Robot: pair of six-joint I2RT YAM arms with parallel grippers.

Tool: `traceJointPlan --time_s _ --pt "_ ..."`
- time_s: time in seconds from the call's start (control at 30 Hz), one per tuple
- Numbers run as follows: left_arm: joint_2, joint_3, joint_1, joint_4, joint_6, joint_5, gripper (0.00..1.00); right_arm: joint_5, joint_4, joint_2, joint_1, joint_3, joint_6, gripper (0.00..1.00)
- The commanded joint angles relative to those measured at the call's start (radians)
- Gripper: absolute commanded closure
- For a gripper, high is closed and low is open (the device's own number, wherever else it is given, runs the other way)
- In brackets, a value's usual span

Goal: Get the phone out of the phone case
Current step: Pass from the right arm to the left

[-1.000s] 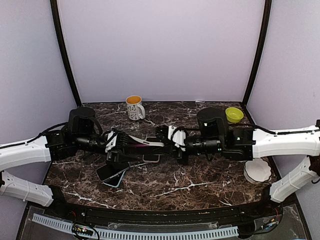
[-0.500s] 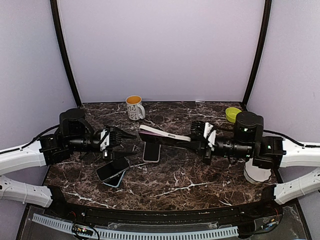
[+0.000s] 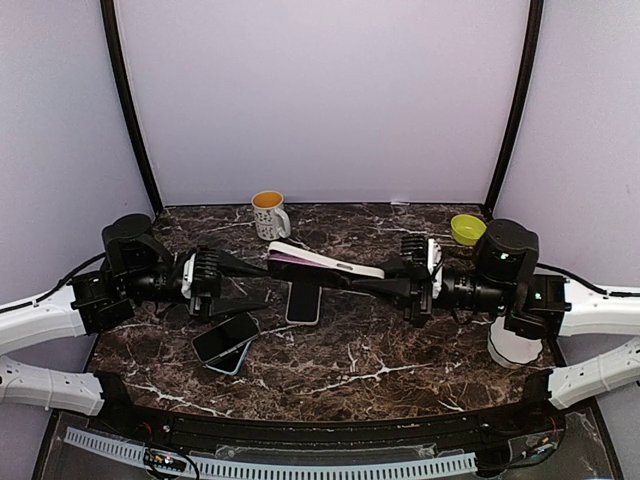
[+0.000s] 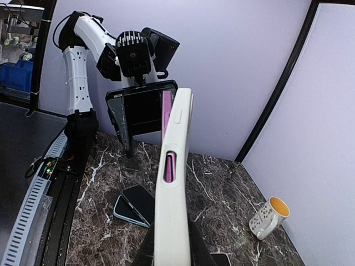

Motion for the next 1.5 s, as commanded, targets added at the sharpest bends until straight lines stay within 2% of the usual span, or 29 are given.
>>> traceJointPlan --time_s 0.0,0.27,0.57,0.67,0.97,1.27,1.33,1.47 --pt "-0.032 -0.005 0.006 0.068 -0.062 0.123 0.53 -0.091 0.158 0.002 -0.021 0.019 0.021 1.00" --pt "0.003 0.027 0.005 0.073 -0.127 0.252 0.55 -0.197 0.124 0.046 -0.038 0.071 0.028 1.00" --pt "0.004 0.020 0.004 0.086 -0.129 0.234 0.53 -0.332 0.096 0.120 -0.045 0.130 0.061 1.00" --pt "0.001 0.017 0.005 0.087 -0.125 0.227 0.51 -0.350 0.139 0.142 -0.045 0.134 0.084 1.00" --pt "-0.018 -0.005 0.005 0.174 -0.192 0.240 0.49 -0.376 0.520 0.257 -0.045 0.134 0.239 1.00" --pt "-0.007 -0.005 0.005 0.170 -0.191 0.227 0.49 -0.409 0.683 0.393 -0.039 0.214 0.335 1.00" --pt "-0.004 0.000 0.004 0.157 -0.183 0.218 0.49 -0.400 0.684 0.390 -0.039 0.207 0.334 1.00" --pt "-0.019 0.004 0.005 0.123 -0.146 0.162 0.50 -0.316 0.544 0.316 -0.040 0.163 0.225 1.00"
